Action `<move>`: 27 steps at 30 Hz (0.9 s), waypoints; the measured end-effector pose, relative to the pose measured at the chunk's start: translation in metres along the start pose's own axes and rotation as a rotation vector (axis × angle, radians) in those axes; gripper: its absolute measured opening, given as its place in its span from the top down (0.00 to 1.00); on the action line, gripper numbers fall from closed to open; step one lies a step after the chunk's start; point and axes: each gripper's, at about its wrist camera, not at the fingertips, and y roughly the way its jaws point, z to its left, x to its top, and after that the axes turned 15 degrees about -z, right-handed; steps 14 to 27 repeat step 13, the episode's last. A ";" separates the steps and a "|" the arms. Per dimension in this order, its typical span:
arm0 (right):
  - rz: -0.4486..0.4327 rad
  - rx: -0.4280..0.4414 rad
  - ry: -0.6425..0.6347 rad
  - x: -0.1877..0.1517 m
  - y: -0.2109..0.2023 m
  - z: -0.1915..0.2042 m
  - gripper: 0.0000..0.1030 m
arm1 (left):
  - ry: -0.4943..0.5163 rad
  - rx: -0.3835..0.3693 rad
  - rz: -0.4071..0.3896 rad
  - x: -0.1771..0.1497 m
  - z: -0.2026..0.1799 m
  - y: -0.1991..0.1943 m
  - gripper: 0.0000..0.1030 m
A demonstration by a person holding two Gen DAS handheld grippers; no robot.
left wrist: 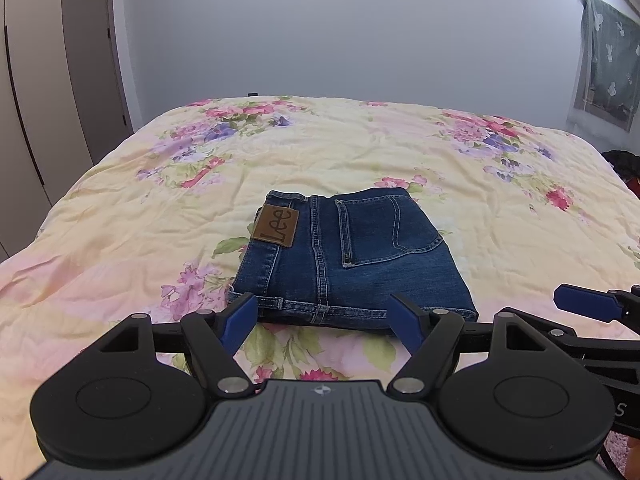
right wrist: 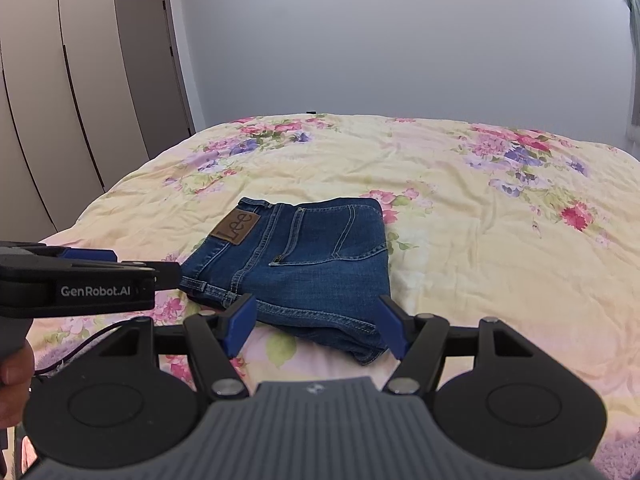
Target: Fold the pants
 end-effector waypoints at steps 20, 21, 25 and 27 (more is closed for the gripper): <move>0.001 0.004 0.002 0.000 -0.003 0.000 0.39 | 0.018 -0.009 -0.024 -0.001 -0.005 -0.003 0.19; 0.001 0.004 0.002 0.000 -0.003 0.000 0.39 | 0.018 -0.009 -0.024 -0.001 -0.005 -0.003 0.19; 0.001 0.004 0.002 0.000 -0.003 0.000 0.39 | 0.018 -0.009 -0.024 -0.001 -0.005 -0.003 0.19; 0.001 0.004 0.002 0.000 -0.003 0.000 0.39 | 0.018 -0.009 -0.024 -0.001 -0.005 -0.003 0.19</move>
